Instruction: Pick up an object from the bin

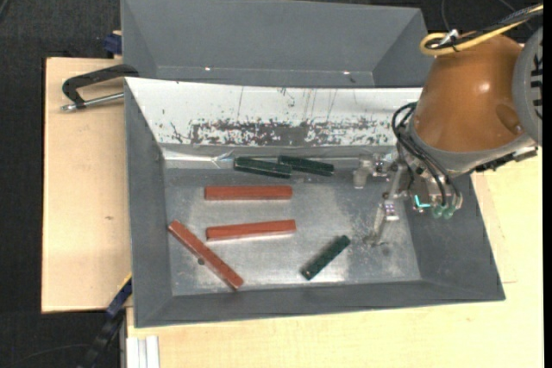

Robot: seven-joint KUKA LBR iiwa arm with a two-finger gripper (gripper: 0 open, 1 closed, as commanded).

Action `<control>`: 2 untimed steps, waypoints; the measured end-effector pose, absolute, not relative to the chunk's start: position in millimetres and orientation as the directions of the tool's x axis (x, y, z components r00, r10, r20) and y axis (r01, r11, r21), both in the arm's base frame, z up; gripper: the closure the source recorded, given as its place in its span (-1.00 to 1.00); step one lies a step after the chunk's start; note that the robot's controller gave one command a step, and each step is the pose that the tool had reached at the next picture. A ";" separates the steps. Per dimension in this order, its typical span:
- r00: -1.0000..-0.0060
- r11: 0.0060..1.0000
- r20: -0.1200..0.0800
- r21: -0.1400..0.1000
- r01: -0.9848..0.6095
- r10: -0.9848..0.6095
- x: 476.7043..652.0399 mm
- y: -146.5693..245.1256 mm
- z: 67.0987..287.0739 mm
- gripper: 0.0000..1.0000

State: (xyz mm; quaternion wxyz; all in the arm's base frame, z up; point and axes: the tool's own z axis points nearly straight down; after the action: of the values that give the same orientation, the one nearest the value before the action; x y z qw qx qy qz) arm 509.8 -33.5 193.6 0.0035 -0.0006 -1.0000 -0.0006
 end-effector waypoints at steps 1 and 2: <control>-0.960 0.960 0.005 0.003 -0.281 -0.281 493.5 -2.1 67.6 -1.00; -0.874 0.874 -0.007 -0.002 -0.485 -0.485 492.8 9.0 101.4 -1.00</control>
Offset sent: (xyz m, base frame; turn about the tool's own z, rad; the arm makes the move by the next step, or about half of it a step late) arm -0.0151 0.0299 -0.1236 -0.2855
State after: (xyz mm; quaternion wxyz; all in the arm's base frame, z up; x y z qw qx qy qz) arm 492.8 9.0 101.4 -0.0039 0.2507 -0.9680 -0.0001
